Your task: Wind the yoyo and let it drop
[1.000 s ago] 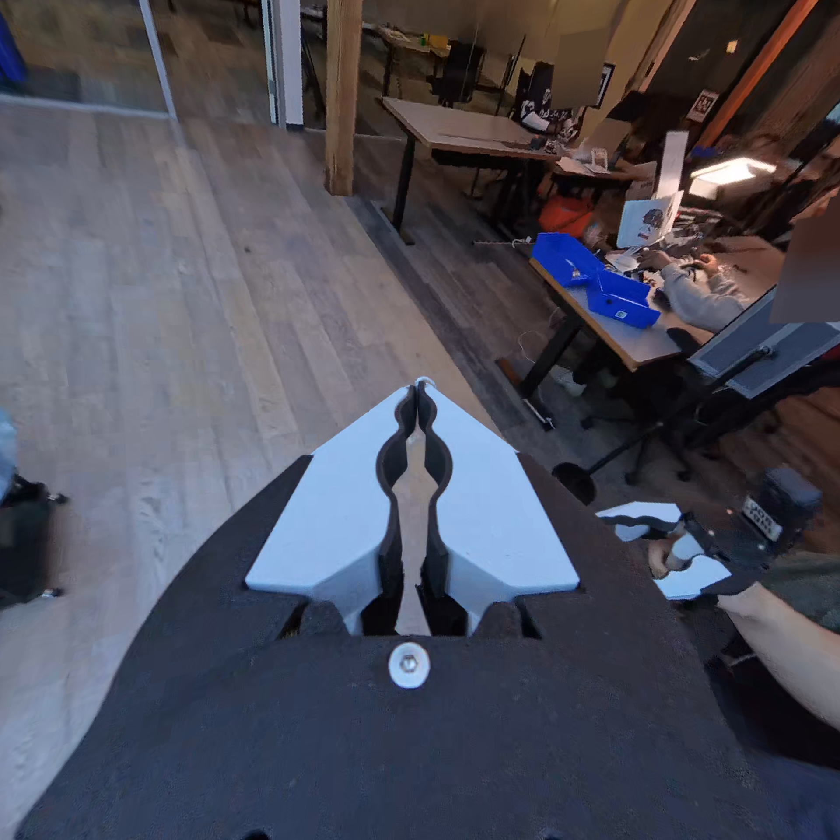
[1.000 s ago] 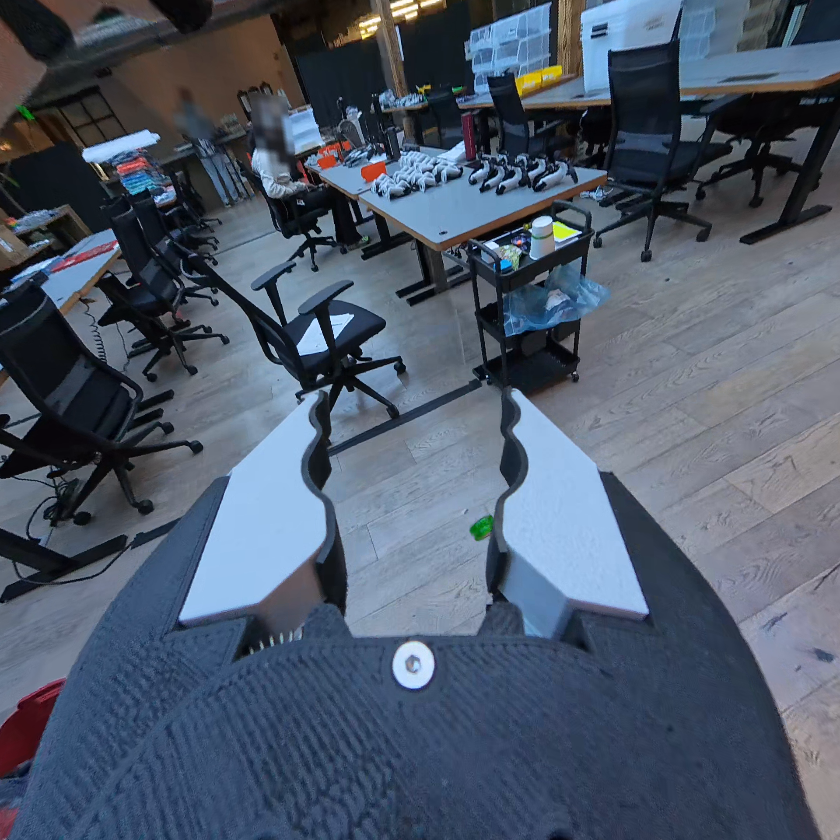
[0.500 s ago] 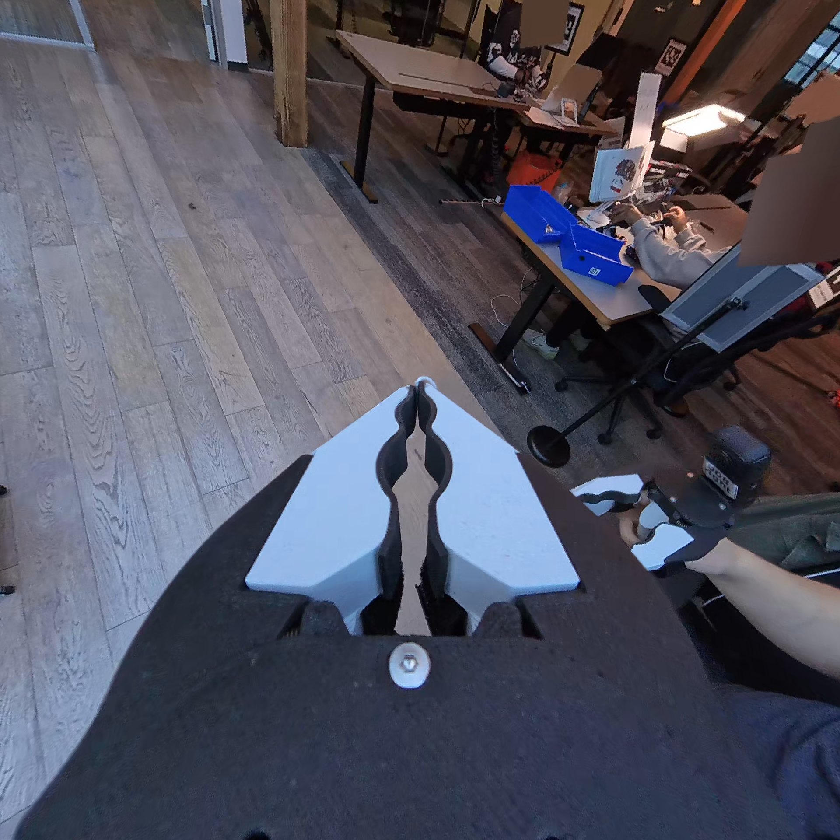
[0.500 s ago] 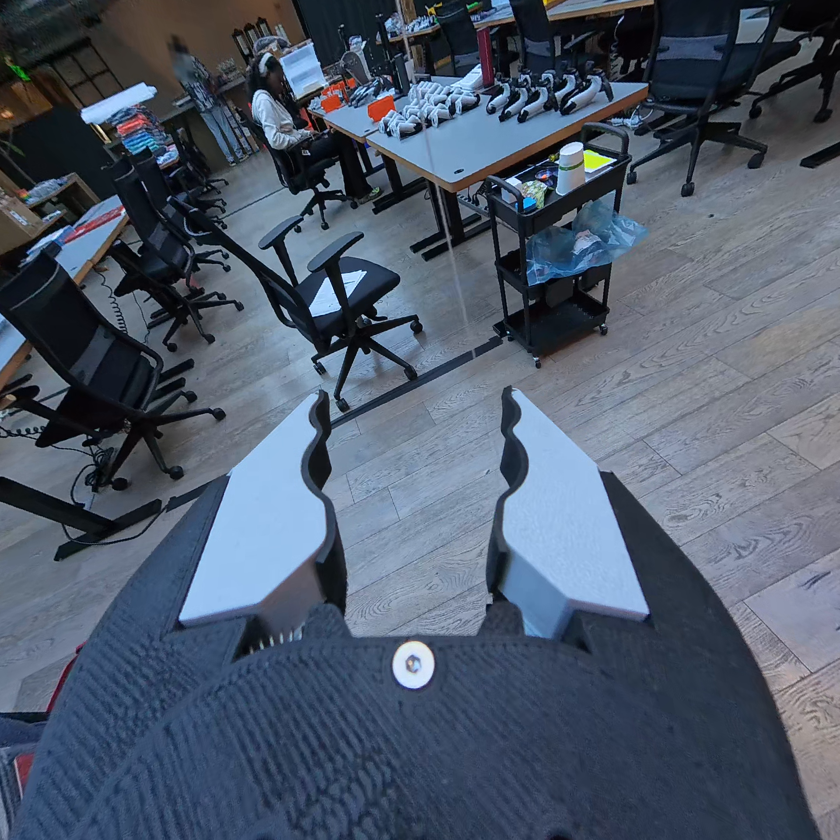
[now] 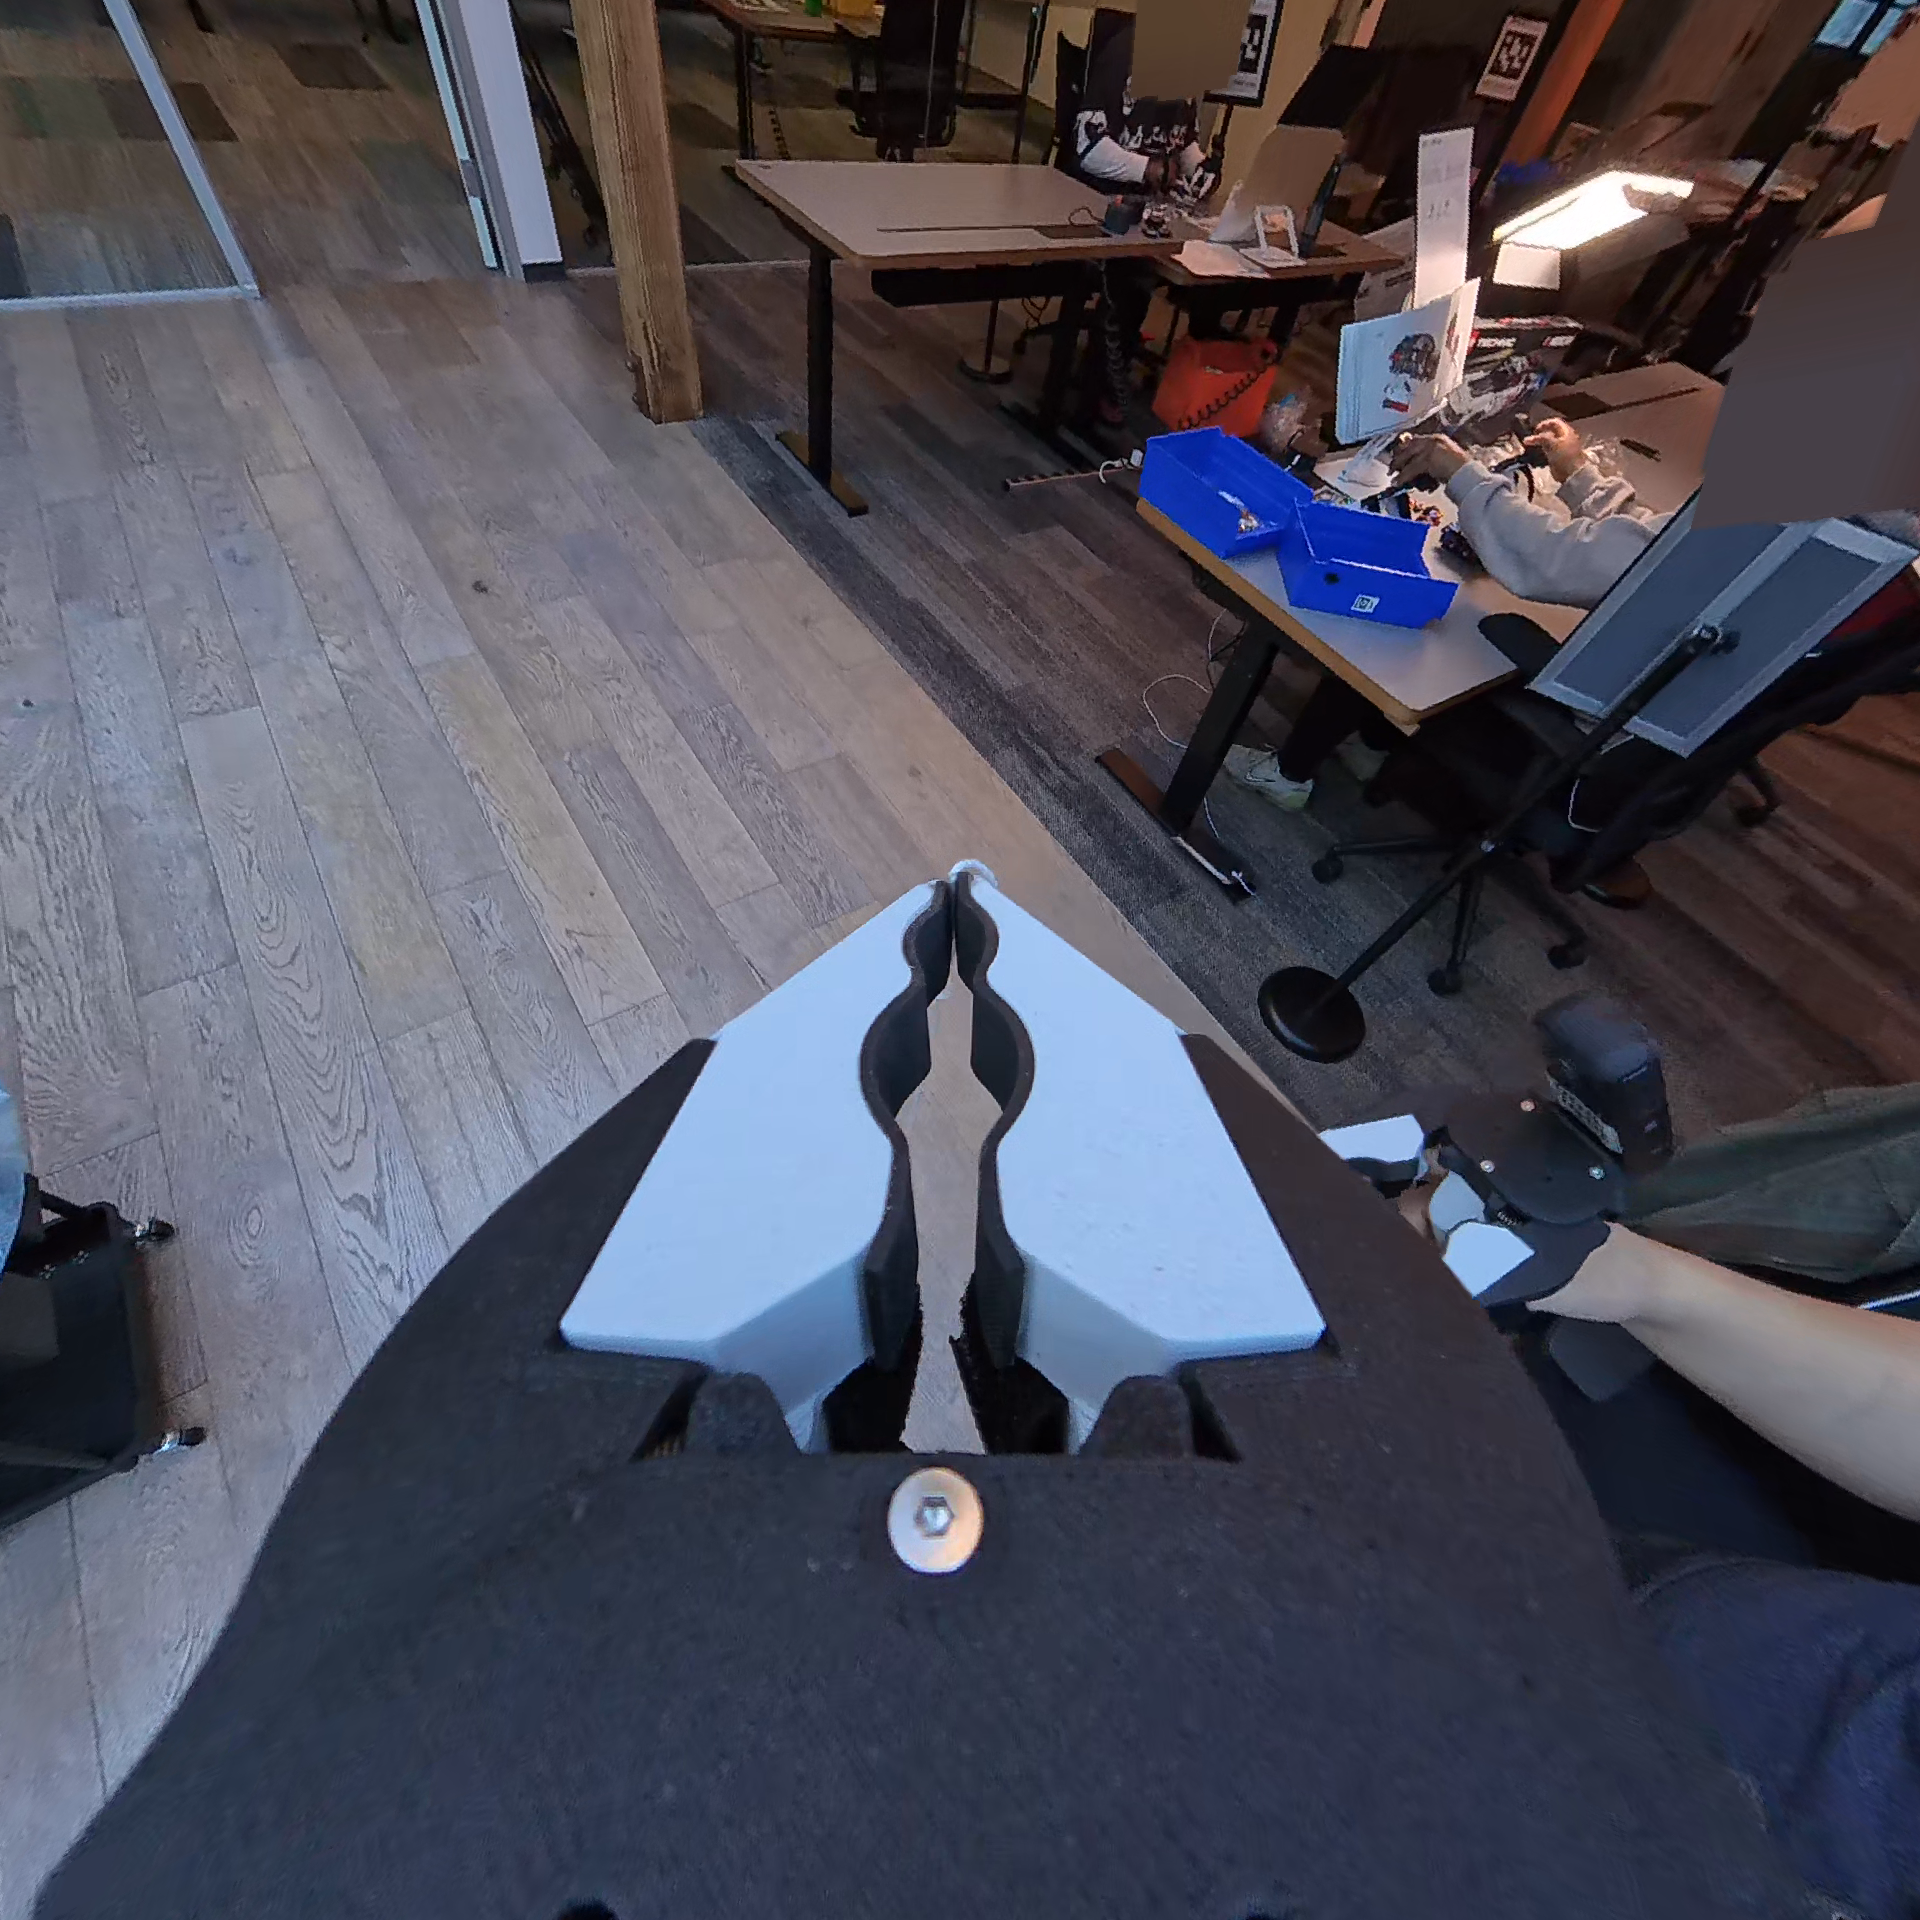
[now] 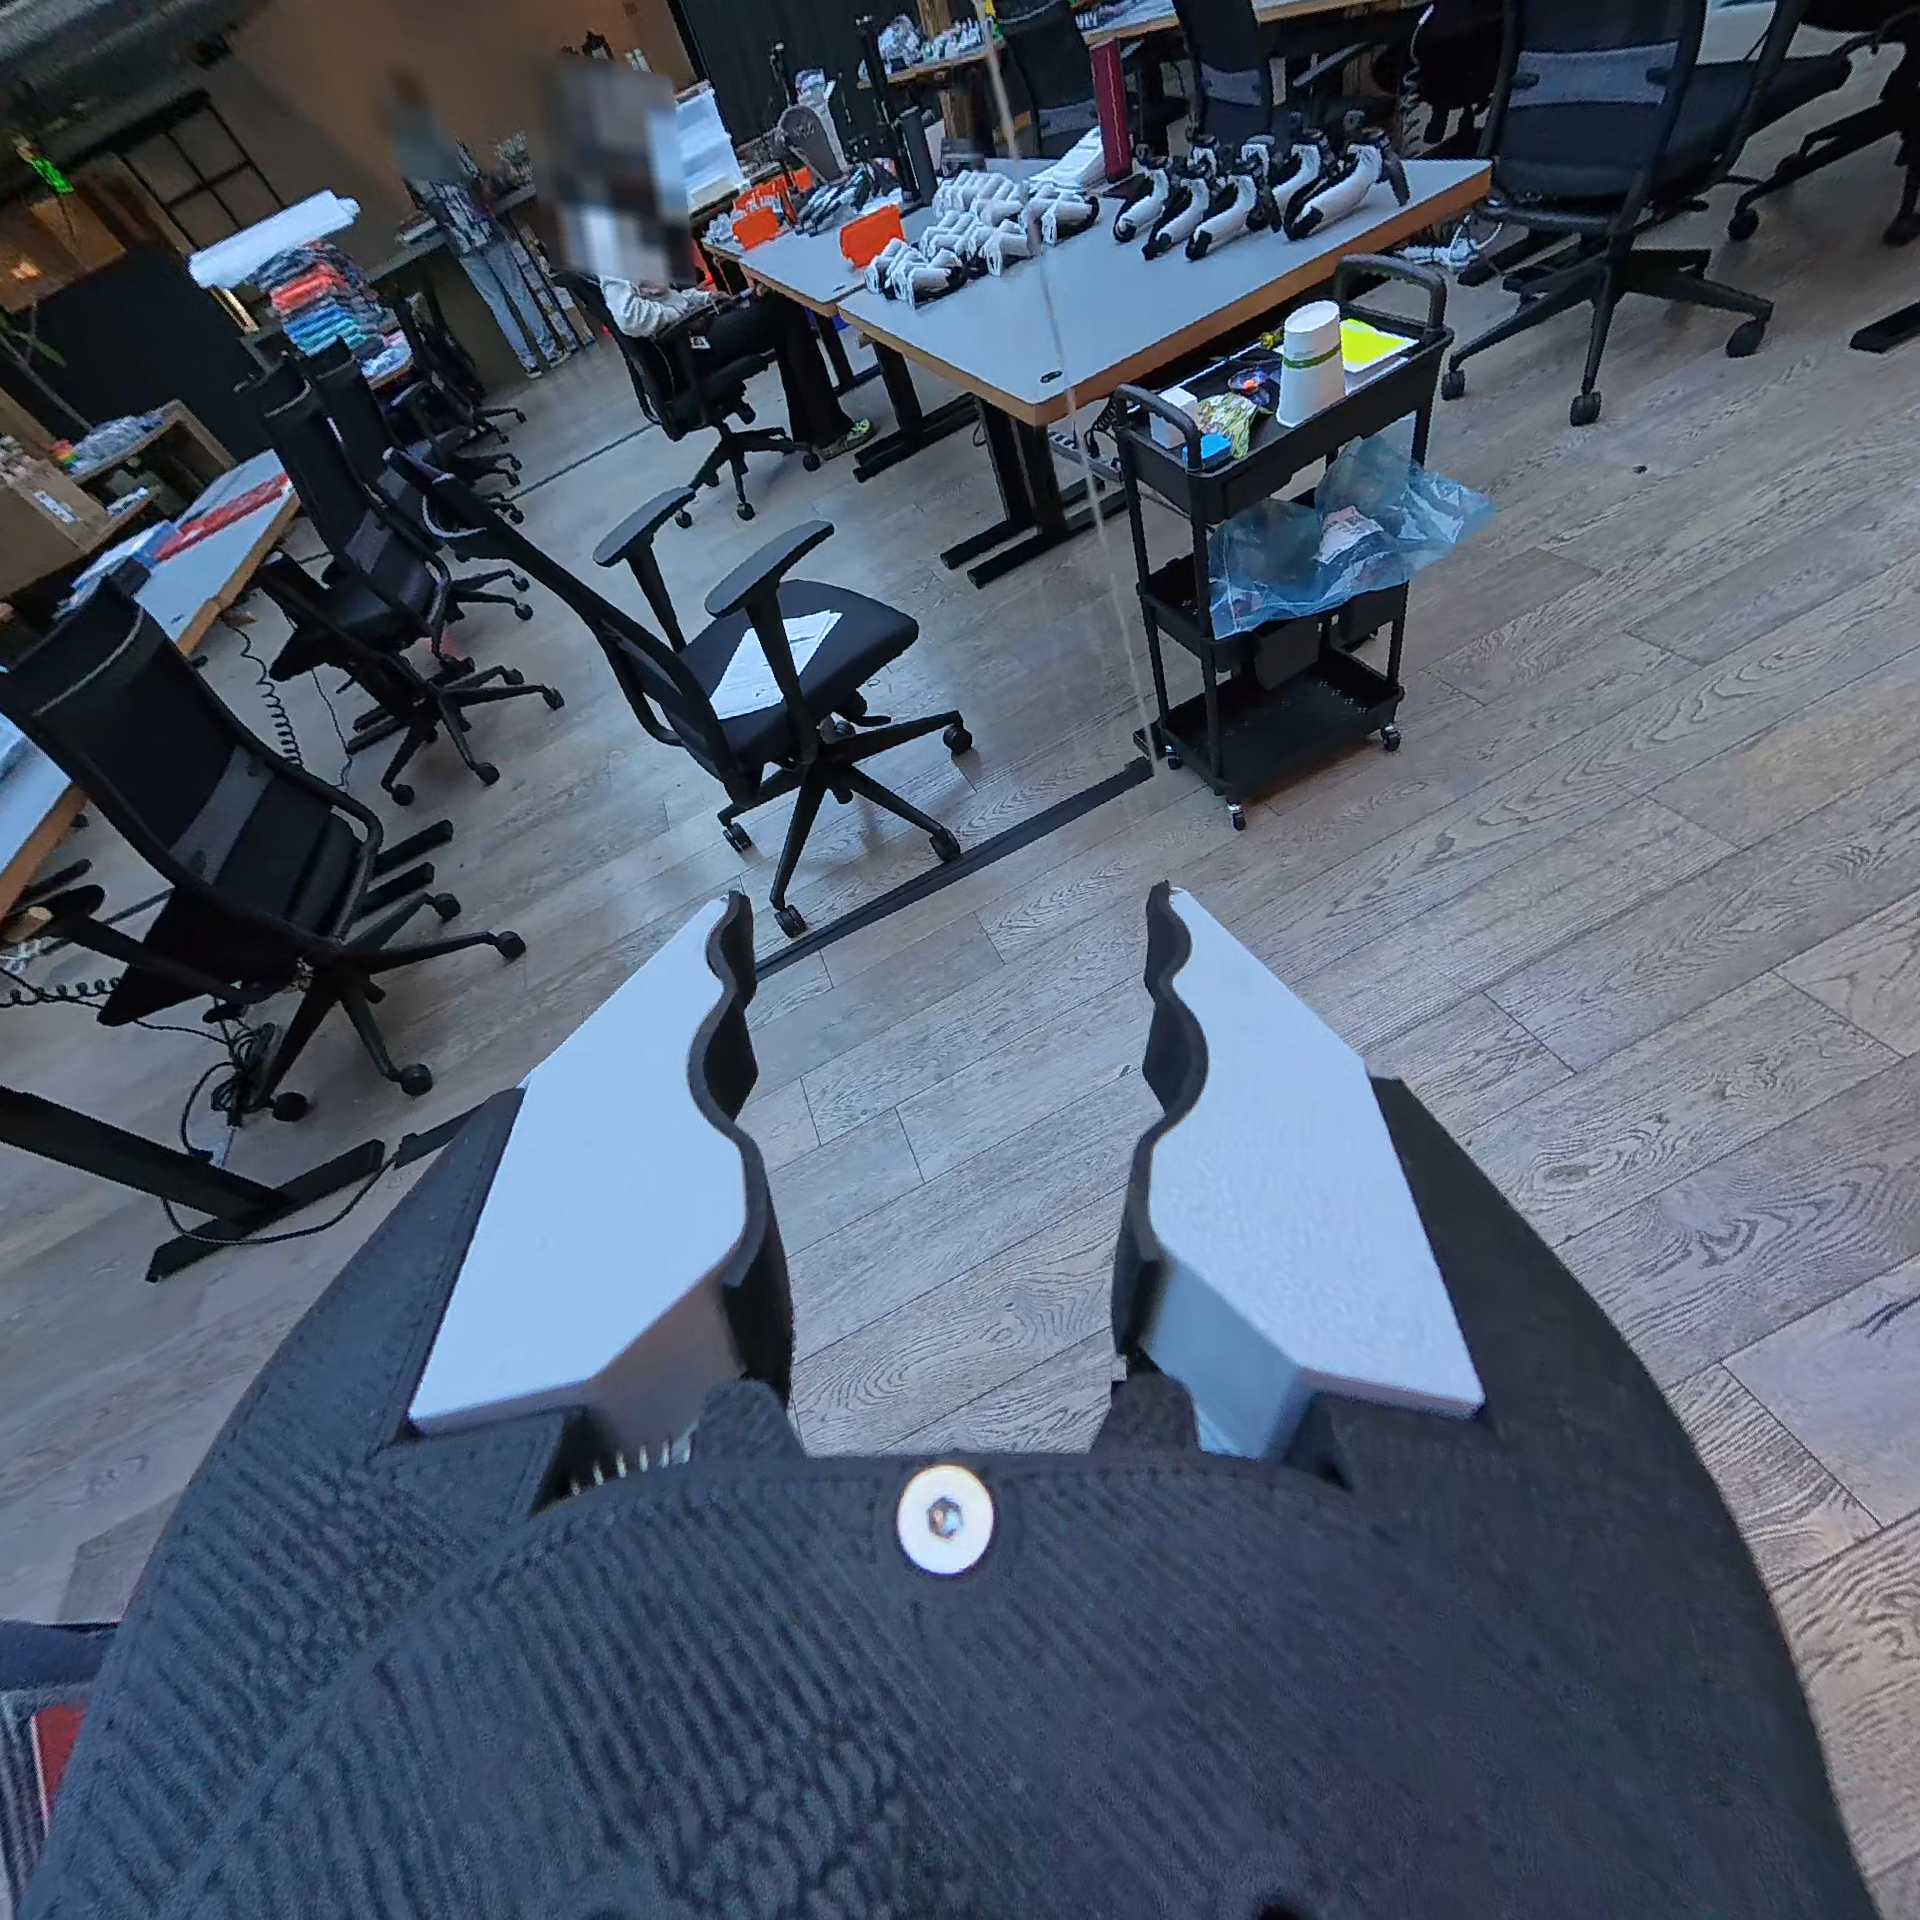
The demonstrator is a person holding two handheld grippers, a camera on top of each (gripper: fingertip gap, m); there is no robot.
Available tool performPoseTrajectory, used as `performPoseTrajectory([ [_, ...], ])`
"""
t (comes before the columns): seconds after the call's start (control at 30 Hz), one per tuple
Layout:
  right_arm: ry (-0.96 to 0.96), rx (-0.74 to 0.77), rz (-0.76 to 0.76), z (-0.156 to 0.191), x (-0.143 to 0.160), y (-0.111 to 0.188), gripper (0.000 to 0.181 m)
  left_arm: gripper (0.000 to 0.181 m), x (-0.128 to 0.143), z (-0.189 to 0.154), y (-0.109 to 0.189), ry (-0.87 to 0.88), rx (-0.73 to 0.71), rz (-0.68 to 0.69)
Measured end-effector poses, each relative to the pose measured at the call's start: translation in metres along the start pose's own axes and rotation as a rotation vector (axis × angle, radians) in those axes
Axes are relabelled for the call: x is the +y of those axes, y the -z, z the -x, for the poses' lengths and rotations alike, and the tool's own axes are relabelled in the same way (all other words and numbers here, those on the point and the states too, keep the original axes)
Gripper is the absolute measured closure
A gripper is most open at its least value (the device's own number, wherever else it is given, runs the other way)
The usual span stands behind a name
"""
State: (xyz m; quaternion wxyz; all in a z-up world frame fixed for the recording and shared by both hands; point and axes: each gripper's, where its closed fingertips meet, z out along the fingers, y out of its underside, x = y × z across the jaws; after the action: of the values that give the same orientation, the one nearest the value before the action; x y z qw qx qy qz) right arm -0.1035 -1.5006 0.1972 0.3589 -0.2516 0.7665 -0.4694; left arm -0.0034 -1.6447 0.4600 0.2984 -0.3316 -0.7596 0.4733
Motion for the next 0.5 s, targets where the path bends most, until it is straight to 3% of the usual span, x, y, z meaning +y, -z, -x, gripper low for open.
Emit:
performPoseTrajectory([
  [0.03,-0.005,0.000,0.003,-0.001,0.002,0.000,0.106,0.181,-0.004,-0.002,0.001,-0.001,0.003,-0.005],
  [0.17,-0.017,0.005,0.028,-0.009,0.017,-0.007,0.106,0.181,-0.021,-0.013,0.005,-0.030,0.007,-0.012],
  [0.27,-0.009,0.006,0.072,-0.020,0.047,-0.025,0.107,0.181,-0.049,-0.033,0.015,-0.039,0.039,-0.062],
  [0.5,-0.033,0.000,0.150,-0.038,0.126,-0.088,0.114,0.181,-0.162,-0.105,0.065,-0.081,0.140,-0.201],
])
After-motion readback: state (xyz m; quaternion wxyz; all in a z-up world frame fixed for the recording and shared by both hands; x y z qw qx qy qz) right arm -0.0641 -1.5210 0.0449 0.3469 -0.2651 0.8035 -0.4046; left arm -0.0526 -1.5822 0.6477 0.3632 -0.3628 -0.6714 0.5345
